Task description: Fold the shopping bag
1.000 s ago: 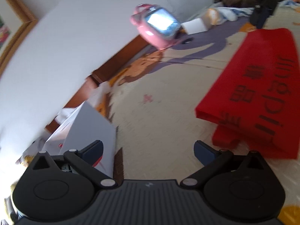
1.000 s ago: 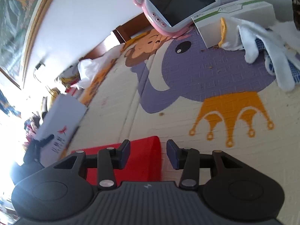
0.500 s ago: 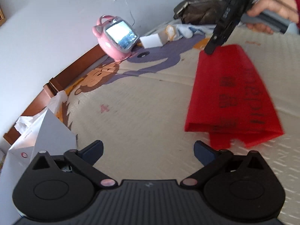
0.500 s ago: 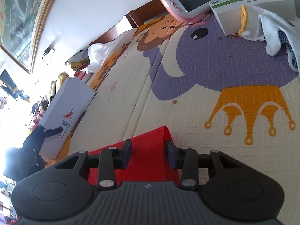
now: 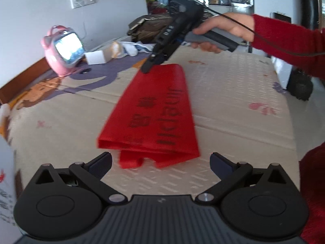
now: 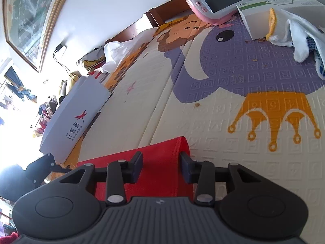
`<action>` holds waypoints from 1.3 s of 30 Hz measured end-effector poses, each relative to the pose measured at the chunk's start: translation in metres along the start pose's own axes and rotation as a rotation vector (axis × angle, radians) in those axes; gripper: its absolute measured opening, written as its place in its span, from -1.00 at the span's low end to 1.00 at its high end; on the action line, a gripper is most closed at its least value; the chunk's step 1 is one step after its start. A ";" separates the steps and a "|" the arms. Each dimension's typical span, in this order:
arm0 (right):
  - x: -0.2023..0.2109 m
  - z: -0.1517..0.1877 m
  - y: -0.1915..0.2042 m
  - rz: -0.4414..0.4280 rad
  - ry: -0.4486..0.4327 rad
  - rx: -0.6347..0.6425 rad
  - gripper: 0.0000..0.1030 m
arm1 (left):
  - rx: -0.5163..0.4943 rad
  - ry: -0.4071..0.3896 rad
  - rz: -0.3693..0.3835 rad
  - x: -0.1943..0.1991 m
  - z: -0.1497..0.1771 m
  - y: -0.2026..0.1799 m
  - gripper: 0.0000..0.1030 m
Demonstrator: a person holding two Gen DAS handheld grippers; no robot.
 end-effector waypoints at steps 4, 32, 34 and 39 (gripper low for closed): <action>-0.003 0.002 0.003 -0.014 0.018 0.011 -0.13 | -0.011 0.045 0.027 -0.013 0.001 -0.004 0.98; -0.020 -0.005 0.039 -0.038 0.078 0.230 -0.53 | 0.056 0.077 0.053 -0.015 0.005 0.001 0.99; -0.024 -0.006 0.043 -0.052 0.084 0.248 -0.53 | 0.059 0.072 0.052 -0.015 0.006 0.000 0.99; -0.031 0.000 0.047 -0.037 0.093 0.310 -0.53 | 0.063 0.066 0.048 -0.012 0.007 -0.001 0.99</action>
Point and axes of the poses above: each gripper's, at about its wrist camera, not at the fingertips, and x roughly against the way its jaws point, y to its left, z to its underside, the point moved 4 cm from there along -x, roughly the way its jaws point, and after that the axes turned 3 degrees about z, right-handed, at the moved point
